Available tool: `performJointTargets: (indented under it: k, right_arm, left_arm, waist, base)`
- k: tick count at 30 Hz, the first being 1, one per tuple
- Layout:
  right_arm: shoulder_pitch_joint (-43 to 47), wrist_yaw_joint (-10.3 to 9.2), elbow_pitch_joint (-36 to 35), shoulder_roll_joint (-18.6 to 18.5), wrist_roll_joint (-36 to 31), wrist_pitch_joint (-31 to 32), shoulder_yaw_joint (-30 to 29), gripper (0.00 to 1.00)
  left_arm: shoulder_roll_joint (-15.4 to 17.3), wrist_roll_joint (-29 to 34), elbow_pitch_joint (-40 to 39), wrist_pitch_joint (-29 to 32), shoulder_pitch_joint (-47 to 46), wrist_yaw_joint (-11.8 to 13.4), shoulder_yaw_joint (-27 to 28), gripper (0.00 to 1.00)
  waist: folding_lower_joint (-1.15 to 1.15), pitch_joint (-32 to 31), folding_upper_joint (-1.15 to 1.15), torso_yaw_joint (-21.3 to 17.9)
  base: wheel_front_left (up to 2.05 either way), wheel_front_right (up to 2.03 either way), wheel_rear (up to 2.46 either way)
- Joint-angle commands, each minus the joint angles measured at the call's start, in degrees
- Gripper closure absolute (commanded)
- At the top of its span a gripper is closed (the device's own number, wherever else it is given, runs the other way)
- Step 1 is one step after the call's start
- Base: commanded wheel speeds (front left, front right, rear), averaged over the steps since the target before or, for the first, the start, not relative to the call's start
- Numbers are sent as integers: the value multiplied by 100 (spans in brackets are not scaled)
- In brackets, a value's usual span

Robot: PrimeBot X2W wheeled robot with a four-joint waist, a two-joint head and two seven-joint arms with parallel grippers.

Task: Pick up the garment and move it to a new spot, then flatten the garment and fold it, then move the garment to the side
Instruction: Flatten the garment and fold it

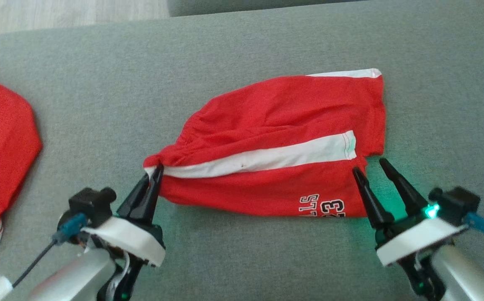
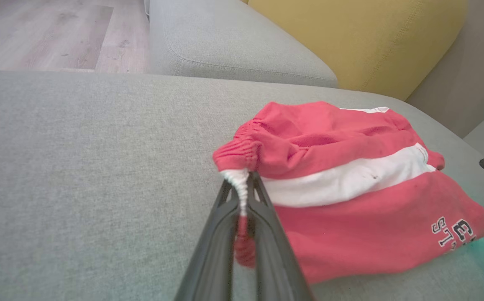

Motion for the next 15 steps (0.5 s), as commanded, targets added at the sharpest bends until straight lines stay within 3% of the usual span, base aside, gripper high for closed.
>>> performJointTargets:
  k: [1,9,15]
  right_arm:
    - [-350,39,-45,-329,473,-14,410,0]
    - [-1293,39,213,-1081,2522,228,1835,0]
    - [-1779,39,433,-1369,3215,248,2446,0]
  left_arm:
    - [172,57,-67,-42,-383,44,270,100]
    - [26,153,73,-5,-653,-16,229,100]
    - [-94,189,214,-15,-755,-121,185,100]
  waist:
    - [0,45,0,55]
    - [0,166,0,221]
    - [0,228,0,336]
  base:
    - [0,0,0]
    - [0,0,0]
    - [0,0,0]
